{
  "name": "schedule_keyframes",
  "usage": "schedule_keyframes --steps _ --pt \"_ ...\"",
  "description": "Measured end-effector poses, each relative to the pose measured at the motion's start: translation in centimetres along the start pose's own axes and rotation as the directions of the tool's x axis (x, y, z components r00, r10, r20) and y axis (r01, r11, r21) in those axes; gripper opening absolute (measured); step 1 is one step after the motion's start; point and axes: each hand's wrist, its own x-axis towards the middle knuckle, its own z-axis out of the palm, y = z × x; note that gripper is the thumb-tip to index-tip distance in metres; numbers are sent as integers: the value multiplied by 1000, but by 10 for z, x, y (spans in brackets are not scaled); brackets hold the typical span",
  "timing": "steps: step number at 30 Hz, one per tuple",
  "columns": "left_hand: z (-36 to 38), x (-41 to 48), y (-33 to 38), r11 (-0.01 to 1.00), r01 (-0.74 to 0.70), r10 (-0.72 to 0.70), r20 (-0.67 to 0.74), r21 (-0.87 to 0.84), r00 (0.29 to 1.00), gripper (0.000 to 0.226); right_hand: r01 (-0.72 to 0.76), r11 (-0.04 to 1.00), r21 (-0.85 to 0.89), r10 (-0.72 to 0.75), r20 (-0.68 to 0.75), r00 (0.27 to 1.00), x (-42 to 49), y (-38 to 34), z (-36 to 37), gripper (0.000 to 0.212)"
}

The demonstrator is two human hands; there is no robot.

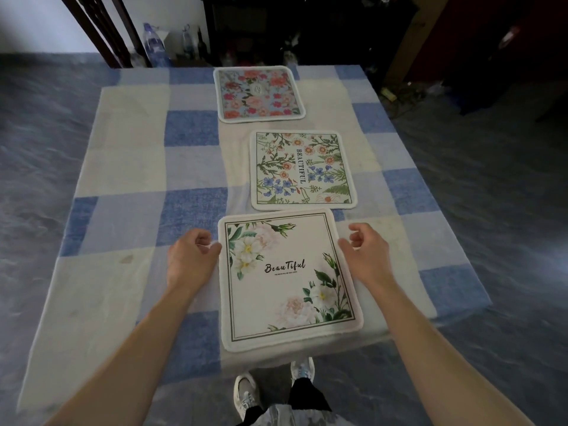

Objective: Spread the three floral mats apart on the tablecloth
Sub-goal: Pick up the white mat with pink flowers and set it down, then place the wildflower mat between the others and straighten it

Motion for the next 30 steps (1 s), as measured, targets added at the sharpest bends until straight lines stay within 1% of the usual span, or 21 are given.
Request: schedule_keyframes --steps 4,7,12,16,21,26,30 --pt "-15 10 21 997 -46 46 -7 -62 999 22 39 999 -9 -39 -53 998 -5 -17 -12 37" --pt "-18 20 41 994 -88 87 -13 -58 996 21 65 998 9 -64 -81 995 -1 -26 -22 34" --pt "-4 46 71 991 -94 93 -15 -91 996 17 83 996 37 -79 -95 992 31 -31 -33 33" --pt "21 71 88 991 -58 57 -12 -121 998 21 76 996 54 -72 -65 995 74 -26 -34 30" --pt "53 110 111 993 17 -18 -3 -114 1000 24 43 999 23 -43 -2 999 142 -19 -31 30" --pt "66 145 122 995 16 -22 -62 -94 998 22 43 999 -9 -42 29 999 196 -17 -24 32" --pt "79 170 128 996 49 -52 -31 -80 998 23 32 999 -22 -30 65 997 226 -19 -16 31"
